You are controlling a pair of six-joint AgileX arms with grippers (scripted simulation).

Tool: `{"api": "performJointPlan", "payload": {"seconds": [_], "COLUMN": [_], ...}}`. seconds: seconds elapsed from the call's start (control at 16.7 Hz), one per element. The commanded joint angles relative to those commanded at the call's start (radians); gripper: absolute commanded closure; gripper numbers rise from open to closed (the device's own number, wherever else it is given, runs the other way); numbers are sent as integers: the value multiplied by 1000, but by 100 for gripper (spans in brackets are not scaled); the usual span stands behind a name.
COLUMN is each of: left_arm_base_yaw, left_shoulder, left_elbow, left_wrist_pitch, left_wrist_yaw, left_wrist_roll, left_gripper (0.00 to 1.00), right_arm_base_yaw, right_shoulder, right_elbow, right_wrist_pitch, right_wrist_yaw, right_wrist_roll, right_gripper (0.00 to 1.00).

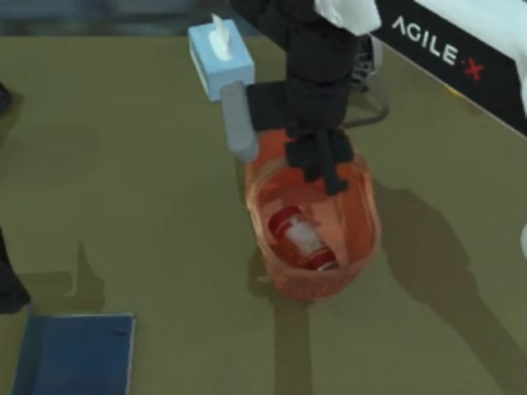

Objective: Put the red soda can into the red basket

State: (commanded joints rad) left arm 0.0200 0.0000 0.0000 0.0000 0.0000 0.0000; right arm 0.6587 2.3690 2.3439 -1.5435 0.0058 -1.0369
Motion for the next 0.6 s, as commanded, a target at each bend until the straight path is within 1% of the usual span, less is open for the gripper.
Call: {"api": "performJointPlan", "payload": {"seconds": [0.42,0.6], "left_arm_base_yaw": [0,0], "left_shoulder": [0,0], "left_elbow": [0,0], "left_wrist_pitch": [0,0], "left_wrist_yaw": [0,0], "left_wrist_roll": [0,0], "left_gripper": [0,0], "right_arm_base_yaw": [-1,-9], "right_shoulder": [2,19], "right_elbow": [4,77], "right_wrist_pitch": [-3,-71], "right_wrist_yaw": [0,0], "right_wrist_roll": [-1,-10], "right_gripper": [100,100]}}
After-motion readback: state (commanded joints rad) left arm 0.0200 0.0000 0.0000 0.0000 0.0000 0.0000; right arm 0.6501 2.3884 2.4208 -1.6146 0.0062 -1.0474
